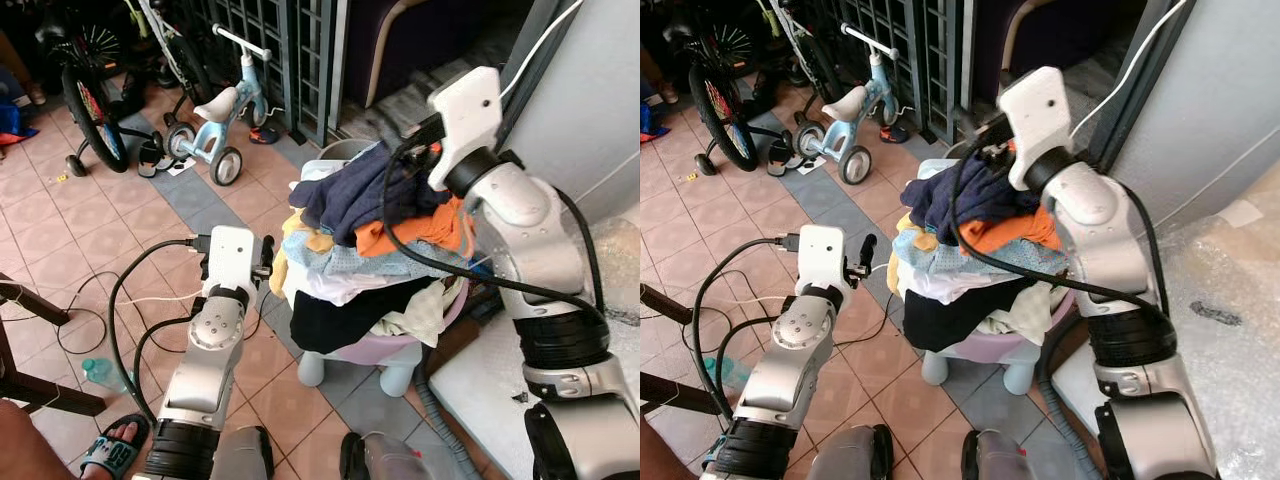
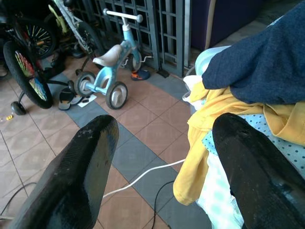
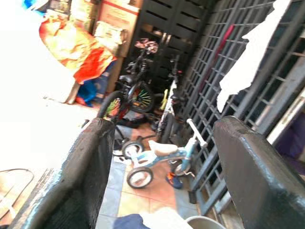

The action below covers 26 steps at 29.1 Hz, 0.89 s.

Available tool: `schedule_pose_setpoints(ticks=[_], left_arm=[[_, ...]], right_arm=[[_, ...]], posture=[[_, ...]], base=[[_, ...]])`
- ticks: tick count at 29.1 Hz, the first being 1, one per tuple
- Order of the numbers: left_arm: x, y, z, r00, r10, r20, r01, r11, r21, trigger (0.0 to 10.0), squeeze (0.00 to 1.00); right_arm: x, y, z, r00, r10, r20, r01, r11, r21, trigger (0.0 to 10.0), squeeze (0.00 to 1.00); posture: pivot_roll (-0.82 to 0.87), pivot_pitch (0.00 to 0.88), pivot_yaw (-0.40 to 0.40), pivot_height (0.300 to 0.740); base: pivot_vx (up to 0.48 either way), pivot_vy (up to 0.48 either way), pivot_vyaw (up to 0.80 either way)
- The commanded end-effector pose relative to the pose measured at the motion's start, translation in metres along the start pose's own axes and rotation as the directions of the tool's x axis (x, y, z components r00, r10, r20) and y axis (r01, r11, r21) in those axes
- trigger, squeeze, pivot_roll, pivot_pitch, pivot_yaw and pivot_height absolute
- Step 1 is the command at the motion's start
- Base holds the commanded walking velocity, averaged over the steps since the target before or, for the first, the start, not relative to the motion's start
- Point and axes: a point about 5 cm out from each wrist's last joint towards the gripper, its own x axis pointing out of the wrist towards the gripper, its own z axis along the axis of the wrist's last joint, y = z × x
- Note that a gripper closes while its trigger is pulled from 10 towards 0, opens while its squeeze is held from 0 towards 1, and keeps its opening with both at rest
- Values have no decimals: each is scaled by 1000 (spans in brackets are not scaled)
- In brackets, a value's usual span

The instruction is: Clothes washing

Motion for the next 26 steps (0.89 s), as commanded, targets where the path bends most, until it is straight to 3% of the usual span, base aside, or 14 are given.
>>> schedule_pose_setpoints(ticks=[1, 4, 10, 11, 12, 13, 14, 15, 17, 22, 26], left_arm=[[0, 0, 0, 1000, -7, -6, 7, 1000, 6, 10000, 0], [-3, 8, 0, 1000, 24, -9, -24, 1000, -2, 10000, 0], [-15, 26, -8, 995, 87, -44, -88, 996, -17, 10000, 0], [-17, 28, -9, 994, 96, -48, -97, 995, -15, 10000, 0], [-19, 30, -10, 993, 103, -51, -104, 994, -14, 10000, 0], [-20, 31, -11, 993, 109, -54, -110, 994, -12, 10000, 0], [-22, 32, -11, 992, 114, -58, -114, 993, -12, 10000, 0], [-23, 33, -12, 991, 115, -61, -116, 993, -11, 10000, 0], [-24, 33, -12, 992, 114, -63, -115, 993, -11, 10000, 0], [-21, 30, -9, 993, 103, -58, -104, 995, -11, 10000, 0], [-19, 27, -7, 995, 90, -54, -90, 996, -9, 10000, 0]], right_arm=[[1, 3, -3, 1000, 12, -6, -12, 1000, -6, 10000, 1000], [13, 27, -41, 979, 61, -194, -74, 996, -58, 10000, 1000], [13, 34, -85, 919, 7, -394, -74, 985, -154, 10000, 980], [11, 32, -90, 908, -10, -418, -67, 983, -169, 4431, 812], [9, 30, -94, 900, -25, -435, -65, 980, -190, 784, 757], [8, 29, -98, 893, -39, -449, -65, 975, -213, 0, 725], [6, 26, -102, 884, -58, -463, -72, 964, -257, 0, 431], [3, 23, -106, 879, -76, -471, -96, 939, -330, 0, 47], [0, 21, -108, 879, -80, -470, -119, 918, -379, 0, 0], [-10, 14, -112, 872, -105, -478, -127, 895, -428, 0, 0], [-17, 11, -118, 862, -123, -491, -104, 906, -409, 0, 0]], posture=[[-34, 92, 13, 740], [-15, 100, 7, 740], [24, 115, -9, 740], [34, 118, -13, 740], [37, 119, -15, 740], [37, 119, -15, 740], [41, 122, -17, 740], [40, 123, -16, 740], [37, 124, -14, 740], [22, 128, -4, 740], [15, 129, 2, 740]], base=[[0, 0, 0], [0, 0, 0], [0, 0, 0], [0, 0, 0], [0, 0, 0], [0, 0, 0], [0, 0, 0], [0, 0, 0], [0, 0, 0], [0, 0, 0], [0, 0, 0]])
